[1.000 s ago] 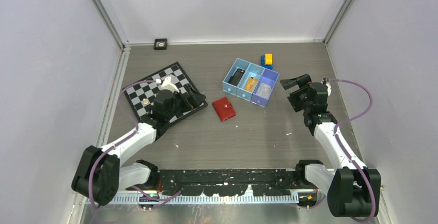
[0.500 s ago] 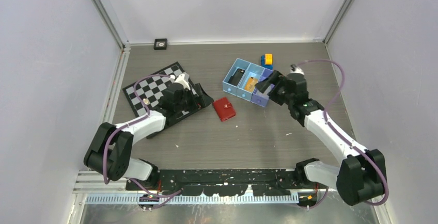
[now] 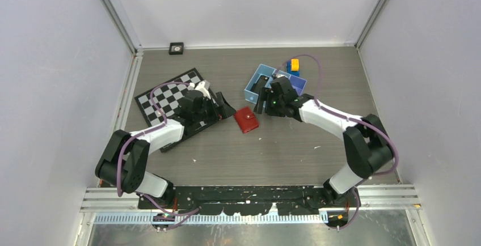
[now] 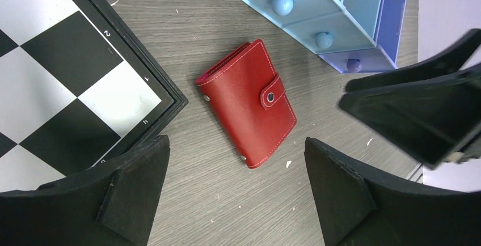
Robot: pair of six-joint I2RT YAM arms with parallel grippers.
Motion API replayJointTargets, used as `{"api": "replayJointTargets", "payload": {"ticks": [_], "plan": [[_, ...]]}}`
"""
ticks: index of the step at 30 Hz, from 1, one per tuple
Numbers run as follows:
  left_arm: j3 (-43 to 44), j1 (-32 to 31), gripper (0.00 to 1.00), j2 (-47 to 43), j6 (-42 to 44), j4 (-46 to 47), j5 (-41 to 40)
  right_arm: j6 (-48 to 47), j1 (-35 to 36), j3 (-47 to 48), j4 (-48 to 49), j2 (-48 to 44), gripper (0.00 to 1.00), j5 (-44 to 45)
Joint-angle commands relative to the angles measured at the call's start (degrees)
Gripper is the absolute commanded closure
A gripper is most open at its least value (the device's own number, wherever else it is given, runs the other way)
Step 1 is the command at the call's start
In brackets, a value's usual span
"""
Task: Take the credit cards out of the card holder
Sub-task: Pick up the card holder from the center of the board.
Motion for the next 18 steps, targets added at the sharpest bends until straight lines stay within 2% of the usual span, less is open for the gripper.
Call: {"api": "replayJointTargets", "payload": {"ticks": [1, 14, 16, 18], "plan": [[2.22, -0.19, 0.09, -0.19, -0.15, 0.72, 1.18, -2.01, 1.40, 5.26, -2.51, 5.16, 0.27, -3.37], [2.65, -0.19, 0.10, 0.82, -1.02, -0.16, 0.47, 0.08, 2.91, 11.63, -6.41, 17.98, 0.36, -8.62], [2.74, -0.19, 0.10, 1.02, -1.19, -0.23, 0.42, 0.98, 2.90, 11.82, -5.72, 19.54, 0.45, -10.69], [2.83, -0.19, 0.10, 1.29, -1.49, -0.49, 0.32, 1.70, 2.99, 11.95, -5.11, 20.64, 0.60, -12.17]]}}
